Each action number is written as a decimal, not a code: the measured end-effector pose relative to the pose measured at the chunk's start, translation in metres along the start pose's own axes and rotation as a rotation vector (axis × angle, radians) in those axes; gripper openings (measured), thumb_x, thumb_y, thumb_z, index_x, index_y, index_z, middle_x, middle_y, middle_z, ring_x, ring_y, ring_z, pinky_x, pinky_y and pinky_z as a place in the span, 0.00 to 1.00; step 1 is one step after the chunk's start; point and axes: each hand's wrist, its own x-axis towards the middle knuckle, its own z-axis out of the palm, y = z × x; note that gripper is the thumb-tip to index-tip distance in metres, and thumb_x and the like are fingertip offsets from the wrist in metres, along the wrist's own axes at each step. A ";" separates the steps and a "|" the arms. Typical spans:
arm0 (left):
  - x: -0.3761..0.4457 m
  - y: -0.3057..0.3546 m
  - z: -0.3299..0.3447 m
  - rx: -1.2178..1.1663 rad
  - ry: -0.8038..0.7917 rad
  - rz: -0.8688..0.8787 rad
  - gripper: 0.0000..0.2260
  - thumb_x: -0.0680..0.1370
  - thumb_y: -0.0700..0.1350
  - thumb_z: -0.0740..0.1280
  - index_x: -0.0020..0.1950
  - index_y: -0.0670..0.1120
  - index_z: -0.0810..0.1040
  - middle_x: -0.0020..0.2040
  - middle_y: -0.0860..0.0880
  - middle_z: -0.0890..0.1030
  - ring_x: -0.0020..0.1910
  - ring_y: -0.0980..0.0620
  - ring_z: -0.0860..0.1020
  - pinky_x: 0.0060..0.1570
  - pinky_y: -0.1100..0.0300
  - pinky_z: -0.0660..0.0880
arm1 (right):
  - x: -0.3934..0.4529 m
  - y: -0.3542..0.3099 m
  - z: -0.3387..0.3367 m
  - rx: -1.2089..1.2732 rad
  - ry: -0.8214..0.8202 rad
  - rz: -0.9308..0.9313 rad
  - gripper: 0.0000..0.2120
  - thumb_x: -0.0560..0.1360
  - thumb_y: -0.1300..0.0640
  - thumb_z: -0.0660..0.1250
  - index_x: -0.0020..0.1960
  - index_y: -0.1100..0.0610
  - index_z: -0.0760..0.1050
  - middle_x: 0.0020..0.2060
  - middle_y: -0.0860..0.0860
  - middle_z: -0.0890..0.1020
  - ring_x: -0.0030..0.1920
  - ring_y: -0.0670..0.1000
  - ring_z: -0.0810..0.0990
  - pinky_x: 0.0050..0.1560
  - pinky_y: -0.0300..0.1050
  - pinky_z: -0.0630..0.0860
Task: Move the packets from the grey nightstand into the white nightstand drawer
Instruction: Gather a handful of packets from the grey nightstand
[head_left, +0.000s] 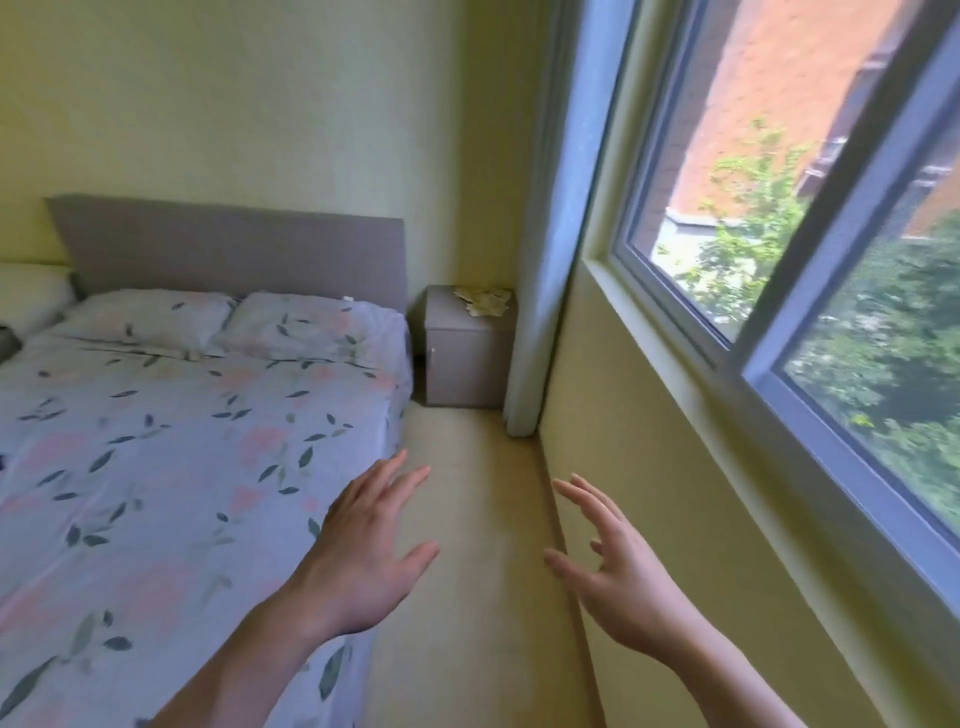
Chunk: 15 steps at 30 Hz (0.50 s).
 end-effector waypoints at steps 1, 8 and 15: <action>0.012 -0.004 -0.003 -0.002 0.014 -0.019 0.33 0.80 0.60 0.65 0.81 0.63 0.53 0.82 0.64 0.45 0.81 0.59 0.44 0.80 0.55 0.50 | 0.023 -0.002 0.003 0.002 -0.023 -0.032 0.34 0.76 0.44 0.72 0.77 0.34 0.61 0.78 0.31 0.57 0.77 0.34 0.59 0.78 0.49 0.64; 0.144 -0.038 -0.014 -0.023 0.075 -0.074 0.31 0.80 0.59 0.66 0.80 0.64 0.55 0.81 0.66 0.45 0.81 0.60 0.44 0.80 0.56 0.51 | 0.180 0.011 0.002 0.007 -0.090 -0.095 0.34 0.75 0.42 0.70 0.77 0.32 0.59 0.78 0.29 0.55 0.77 0.34 0.59 0.78 0.48 0.64; 0.325 -0.068 -0.042 -0.022 0.099 0.007 0.30 0.80 0.58 0.67 0.79 0.62 0.59 0.80 0.64 0.52 0.80 0.61 0.50 0.78 0.59 0.53 | 0.344 0.024 -0.018 0.015 -0.008 -0.090 0.31 0.77 0.46 0.71 0.76 0.35 0.63 0.78 0.31 0.58 0.75 0.32 0.61 0.77 0.44 0.65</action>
